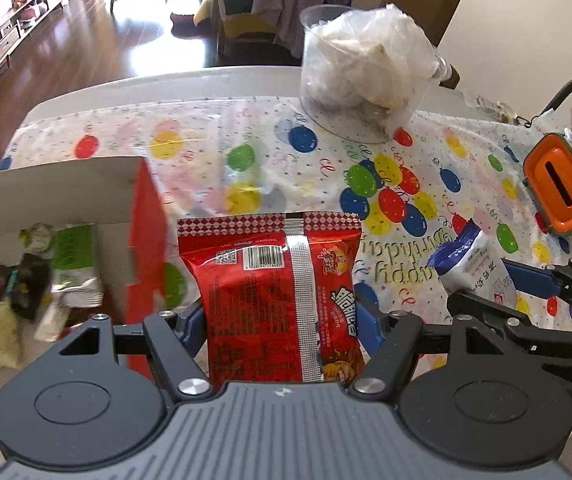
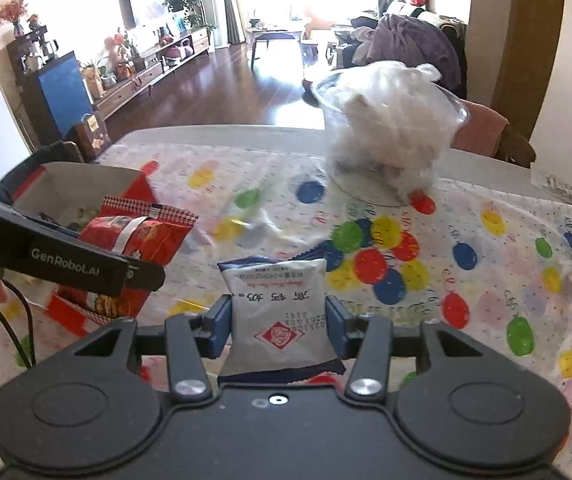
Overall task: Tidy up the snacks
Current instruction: 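Carry the red chip bag and white packet over the red box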
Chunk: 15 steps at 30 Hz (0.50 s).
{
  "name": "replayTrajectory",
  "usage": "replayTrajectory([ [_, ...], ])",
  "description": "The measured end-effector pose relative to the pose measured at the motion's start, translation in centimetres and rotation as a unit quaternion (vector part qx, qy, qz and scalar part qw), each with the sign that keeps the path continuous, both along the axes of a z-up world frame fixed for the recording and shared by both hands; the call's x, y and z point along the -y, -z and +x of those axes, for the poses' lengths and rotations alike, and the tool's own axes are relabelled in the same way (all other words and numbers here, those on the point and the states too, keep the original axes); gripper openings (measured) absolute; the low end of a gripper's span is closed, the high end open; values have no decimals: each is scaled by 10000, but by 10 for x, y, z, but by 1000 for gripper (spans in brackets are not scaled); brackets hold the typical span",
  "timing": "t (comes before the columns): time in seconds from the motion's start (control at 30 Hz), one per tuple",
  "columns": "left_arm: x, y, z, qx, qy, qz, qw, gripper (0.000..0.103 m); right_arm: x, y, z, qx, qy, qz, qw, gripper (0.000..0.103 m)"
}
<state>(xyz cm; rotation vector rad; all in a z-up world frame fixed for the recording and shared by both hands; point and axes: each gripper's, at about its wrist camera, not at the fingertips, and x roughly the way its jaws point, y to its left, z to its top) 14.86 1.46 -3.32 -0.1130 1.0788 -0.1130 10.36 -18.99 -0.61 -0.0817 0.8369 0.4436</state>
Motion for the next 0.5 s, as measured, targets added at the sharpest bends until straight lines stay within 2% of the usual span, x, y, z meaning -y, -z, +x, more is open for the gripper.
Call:
replayTrajectory([
  [0.5, -97, -37, -41, 337, -217, 109, 9991, 72, -100, -30, -29, 67, -260, 256, 9993, 47],
])
